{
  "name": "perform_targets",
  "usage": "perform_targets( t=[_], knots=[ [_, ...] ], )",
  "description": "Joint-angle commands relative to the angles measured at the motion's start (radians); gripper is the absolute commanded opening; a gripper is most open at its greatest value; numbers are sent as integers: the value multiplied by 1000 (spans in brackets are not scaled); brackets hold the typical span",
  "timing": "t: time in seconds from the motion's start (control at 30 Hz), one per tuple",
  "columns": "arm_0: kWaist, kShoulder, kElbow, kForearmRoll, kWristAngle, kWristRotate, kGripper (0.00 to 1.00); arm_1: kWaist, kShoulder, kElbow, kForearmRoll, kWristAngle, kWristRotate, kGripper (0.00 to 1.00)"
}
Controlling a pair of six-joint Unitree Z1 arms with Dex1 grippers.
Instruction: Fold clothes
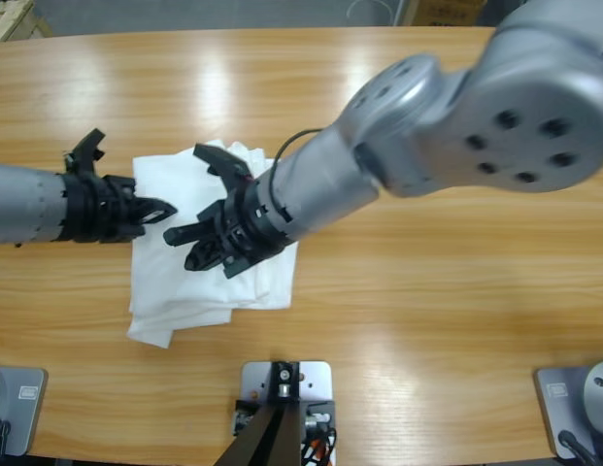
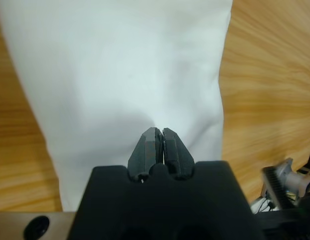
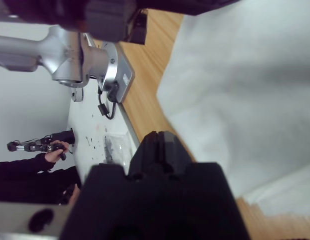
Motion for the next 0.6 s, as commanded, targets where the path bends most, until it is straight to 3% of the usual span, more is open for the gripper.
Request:
perform_targets(
  t=[0.03, 0.37, 0.6],
  knots=[
    [13, 77, 24, -22, 2, -11, 0, 13, 130, 75, -46, 44, 33, 0],
    [25, 157, 25, -47, 6, 9, 0, 23, 123, 217, -111, 4, 100, 0],
    [58, 132, 55, -46, 6, 226, 0, 0, 58, 279, -110, -47, 107, 0]
  ],
)
